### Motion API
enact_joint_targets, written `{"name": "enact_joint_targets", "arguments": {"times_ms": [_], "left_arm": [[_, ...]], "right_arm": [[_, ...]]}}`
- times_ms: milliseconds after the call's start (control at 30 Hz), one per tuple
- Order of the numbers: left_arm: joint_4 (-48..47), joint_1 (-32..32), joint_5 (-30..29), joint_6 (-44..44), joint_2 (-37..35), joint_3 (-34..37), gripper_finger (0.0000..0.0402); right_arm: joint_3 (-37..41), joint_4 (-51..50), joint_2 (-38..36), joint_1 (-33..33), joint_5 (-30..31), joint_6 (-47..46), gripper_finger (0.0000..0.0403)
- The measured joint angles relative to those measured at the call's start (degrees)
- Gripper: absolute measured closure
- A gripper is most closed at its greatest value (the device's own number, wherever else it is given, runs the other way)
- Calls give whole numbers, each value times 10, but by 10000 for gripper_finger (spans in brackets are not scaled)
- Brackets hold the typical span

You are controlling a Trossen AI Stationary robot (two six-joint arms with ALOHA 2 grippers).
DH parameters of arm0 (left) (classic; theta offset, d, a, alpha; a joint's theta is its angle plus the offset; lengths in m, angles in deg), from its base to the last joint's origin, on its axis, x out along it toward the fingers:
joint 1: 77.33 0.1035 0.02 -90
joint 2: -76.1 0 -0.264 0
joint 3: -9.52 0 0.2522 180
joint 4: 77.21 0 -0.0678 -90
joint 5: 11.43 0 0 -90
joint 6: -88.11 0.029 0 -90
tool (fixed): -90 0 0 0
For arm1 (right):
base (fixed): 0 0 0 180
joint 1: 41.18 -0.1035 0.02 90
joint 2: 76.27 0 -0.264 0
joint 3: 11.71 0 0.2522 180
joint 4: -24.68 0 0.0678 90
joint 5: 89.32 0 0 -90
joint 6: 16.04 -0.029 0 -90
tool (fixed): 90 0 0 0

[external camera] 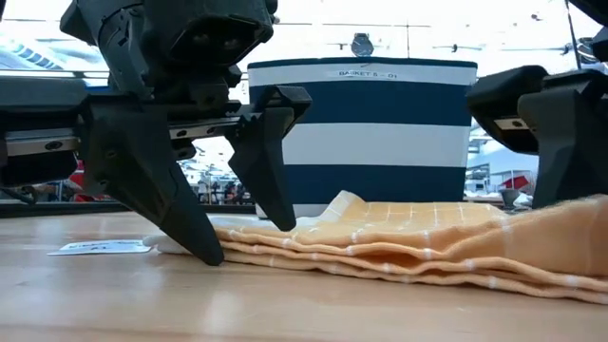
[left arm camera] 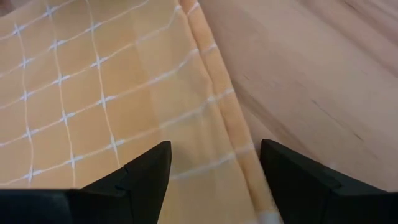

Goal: Fold towel
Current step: Fold the orange patterned towel

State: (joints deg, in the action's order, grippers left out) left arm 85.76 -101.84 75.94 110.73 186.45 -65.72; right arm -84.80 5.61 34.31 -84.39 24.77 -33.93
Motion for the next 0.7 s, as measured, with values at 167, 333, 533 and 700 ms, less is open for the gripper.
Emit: {"name": "enact_joint_targets", "arguments": {"times_ms": [167, 333, 533, 700], "left_arm": [[0, 1, 0, 0, 0, 0, 147], [0, 2, 9, 0, 0, 0, 147], [0, 1, -7, -1, 0, 0, 147], [1, 0, -58, -1, 0, 0, 147]], "right_arm": [[-1, -19, 0, 1, 33, -19, 388], [-1, -26, -2, 1, 78, -65, 397], [-1, -25, -34, -5, 134, -91, 400], [-1, -25, -70, -11, 152, -91, 401]]}}
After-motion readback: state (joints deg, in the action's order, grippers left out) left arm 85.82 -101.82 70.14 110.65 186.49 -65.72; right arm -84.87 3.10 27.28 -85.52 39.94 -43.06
